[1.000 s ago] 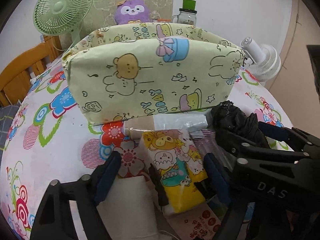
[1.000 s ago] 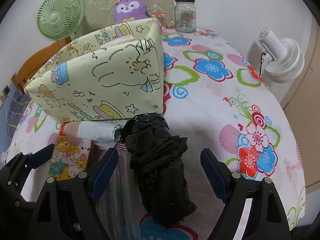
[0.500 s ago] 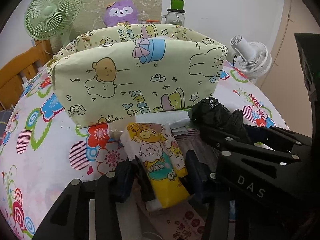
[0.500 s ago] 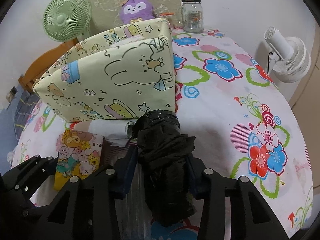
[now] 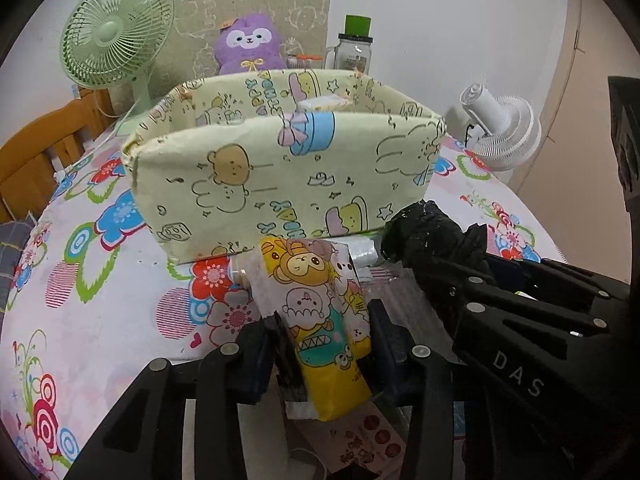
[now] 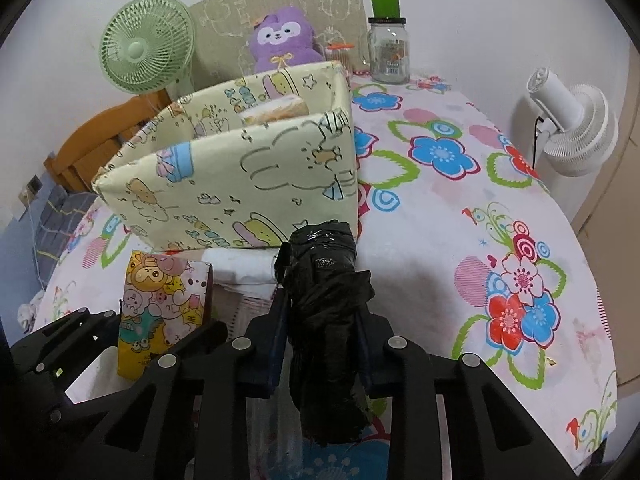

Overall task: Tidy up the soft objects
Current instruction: 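Carry the yellow packet with the left tool while the right tool carries the umbrella over the box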

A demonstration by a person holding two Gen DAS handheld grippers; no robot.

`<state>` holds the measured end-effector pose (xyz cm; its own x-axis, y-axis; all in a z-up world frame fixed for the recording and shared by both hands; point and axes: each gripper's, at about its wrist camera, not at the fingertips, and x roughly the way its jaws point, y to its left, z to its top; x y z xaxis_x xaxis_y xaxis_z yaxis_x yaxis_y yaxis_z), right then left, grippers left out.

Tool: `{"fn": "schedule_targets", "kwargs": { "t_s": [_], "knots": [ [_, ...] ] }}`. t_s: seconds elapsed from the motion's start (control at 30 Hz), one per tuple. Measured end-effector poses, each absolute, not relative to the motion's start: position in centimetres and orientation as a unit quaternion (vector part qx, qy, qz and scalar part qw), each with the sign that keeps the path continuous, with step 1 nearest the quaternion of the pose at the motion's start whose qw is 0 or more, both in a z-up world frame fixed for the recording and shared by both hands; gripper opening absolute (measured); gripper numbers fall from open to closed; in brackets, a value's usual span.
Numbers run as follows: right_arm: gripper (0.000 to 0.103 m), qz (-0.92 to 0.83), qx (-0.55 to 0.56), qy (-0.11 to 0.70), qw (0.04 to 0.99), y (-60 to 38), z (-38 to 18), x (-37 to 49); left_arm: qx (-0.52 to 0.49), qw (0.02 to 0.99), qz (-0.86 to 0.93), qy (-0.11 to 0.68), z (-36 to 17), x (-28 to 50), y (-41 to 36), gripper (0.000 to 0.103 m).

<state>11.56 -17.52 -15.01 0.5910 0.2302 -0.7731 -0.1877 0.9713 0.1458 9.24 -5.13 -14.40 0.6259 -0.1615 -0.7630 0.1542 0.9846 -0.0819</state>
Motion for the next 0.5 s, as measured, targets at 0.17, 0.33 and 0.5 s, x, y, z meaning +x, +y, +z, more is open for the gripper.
{"fn": "schedule_targets", "kwargs": {
  "t_s": [0.17,0.33,0.5],
  "knots": [
    [0.032,0.119,0.025,0.428,0.896,-17.3,-14.1,11.1,-0.007,0.905,-0.090,0.415,-13.6,9.0,-4.9,0.043],
    [0.032,0.119,0.026,0.420,0.899,-17.0,-13.0,10.7,-0.010,0.908,-0.092,0.409,-12.6,8.6,-4.7,0.043],
    [0.032,0.117,0.029,0.407,0.905,-17.1,-11.7,10.2,-0.007,0.913,-0.094,0.397,-11.3,8.1,-4.8,0.043]
  ]
}}
